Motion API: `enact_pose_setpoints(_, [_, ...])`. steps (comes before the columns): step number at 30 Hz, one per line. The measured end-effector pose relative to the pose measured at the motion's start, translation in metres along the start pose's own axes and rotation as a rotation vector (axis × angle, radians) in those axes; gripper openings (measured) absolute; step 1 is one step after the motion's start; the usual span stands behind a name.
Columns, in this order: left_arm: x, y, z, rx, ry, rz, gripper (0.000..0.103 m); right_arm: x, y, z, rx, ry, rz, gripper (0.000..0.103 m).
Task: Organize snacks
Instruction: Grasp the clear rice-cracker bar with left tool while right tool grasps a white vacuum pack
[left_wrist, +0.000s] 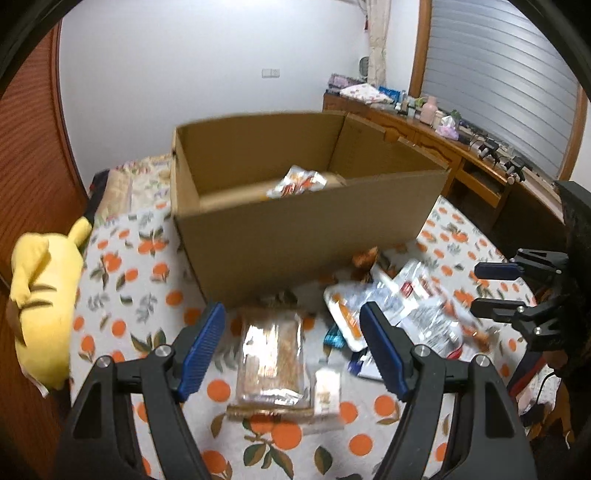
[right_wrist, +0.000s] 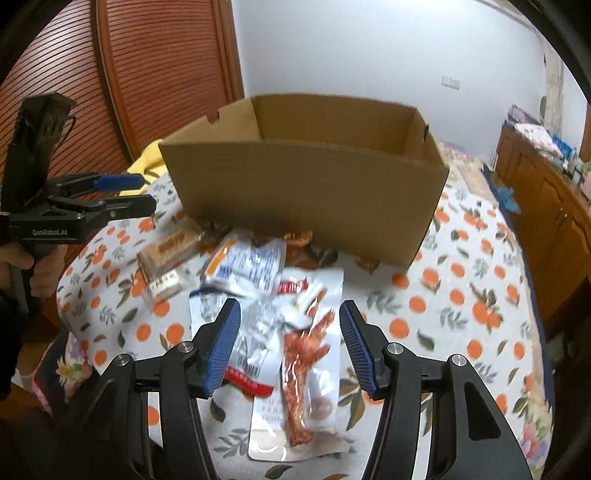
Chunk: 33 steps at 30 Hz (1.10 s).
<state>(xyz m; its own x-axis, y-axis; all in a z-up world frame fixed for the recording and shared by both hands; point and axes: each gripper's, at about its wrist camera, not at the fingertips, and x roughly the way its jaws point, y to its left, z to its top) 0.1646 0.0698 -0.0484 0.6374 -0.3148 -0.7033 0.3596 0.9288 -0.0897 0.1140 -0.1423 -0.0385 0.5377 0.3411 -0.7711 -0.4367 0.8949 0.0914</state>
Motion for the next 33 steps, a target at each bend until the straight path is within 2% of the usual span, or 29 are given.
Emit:
enact_pose_setpoints(7, [0.02, 0.012, -0.02, -0.026, 0.053, 0.016, 0.076, 0.021, 0.01, -0.012, 0.014, 0.046, 0.058, 0.056])
enact_pose_setpoints(11, [0.025, 0.017, -0.025, -0.034, 0.064, 0.023, 0.076, 0.033, 0.016, -0.017, 0.015, 0.079, 0.058, 0.056])
enact_pose_setpoints(18, [0.034, 0.024, -0.03, -0.048, 0.092, 0.023, 0.076, 0.04, 0.017, -0.01, 0.054, 0.073, 0.073, 0.06])
enact_pose_setpoints(28, [0.048, 0.019, -0.029, -0.015, 0.123, 0.032, 0.072, 0.05, 0.043, -0.014, -0.087, 0.055, -0.066, 0.064])
enact_pose_setpoints(33, [0.06, 0.022, -0.03, -0.03, 0.151, 0.043, 0.072, 0.051, 0.047, -0.015, -0.11, 0.057, -0.071, 0.063])
